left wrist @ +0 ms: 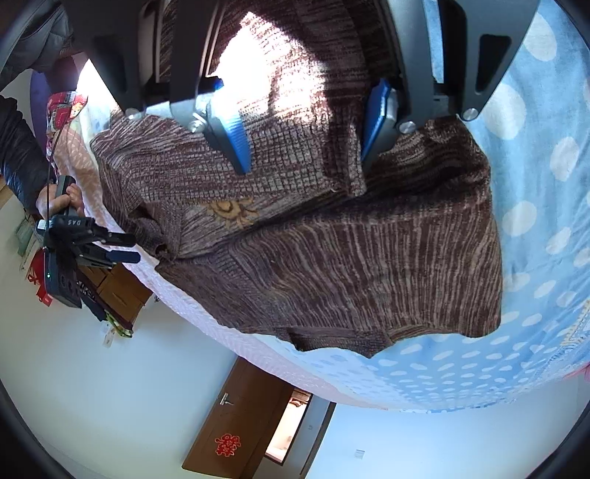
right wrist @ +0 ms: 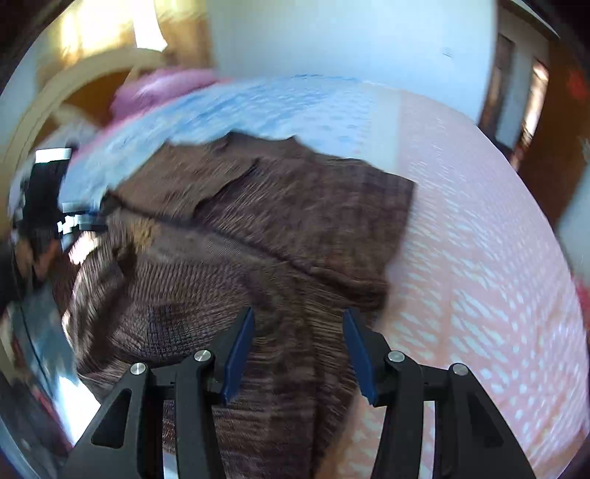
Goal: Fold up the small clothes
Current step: 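Grasp the folded hem edge again with both grippers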
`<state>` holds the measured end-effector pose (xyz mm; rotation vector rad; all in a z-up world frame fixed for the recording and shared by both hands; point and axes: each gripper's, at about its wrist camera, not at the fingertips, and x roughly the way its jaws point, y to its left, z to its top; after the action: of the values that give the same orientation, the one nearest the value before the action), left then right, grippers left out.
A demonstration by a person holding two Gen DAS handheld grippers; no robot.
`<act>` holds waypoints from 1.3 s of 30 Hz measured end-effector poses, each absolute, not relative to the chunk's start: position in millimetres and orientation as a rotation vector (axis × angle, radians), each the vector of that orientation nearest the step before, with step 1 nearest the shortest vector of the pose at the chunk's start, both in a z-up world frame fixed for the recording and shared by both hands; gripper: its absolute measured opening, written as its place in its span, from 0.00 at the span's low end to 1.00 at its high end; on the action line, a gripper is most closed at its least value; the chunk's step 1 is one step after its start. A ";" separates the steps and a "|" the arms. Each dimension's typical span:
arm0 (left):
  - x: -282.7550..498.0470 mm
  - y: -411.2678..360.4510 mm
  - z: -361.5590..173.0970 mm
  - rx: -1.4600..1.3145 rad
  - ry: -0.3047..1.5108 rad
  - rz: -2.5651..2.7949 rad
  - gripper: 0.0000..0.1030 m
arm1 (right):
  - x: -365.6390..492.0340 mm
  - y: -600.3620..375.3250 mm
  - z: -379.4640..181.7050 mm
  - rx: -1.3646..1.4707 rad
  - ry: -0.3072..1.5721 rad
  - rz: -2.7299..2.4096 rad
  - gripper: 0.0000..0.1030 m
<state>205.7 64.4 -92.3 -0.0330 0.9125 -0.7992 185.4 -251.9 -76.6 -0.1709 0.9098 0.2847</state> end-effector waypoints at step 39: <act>178.2 96.4 -26.8 -0.169 0.667 -0.565 0.08 | 157.9 -274.8 -40.3 0.219 0.768 0.059 0.12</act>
<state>178.2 96.4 -26.8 -0.1690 0.6665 -0.5654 157.9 -274.8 -40.3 0.2191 0.7680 0.0587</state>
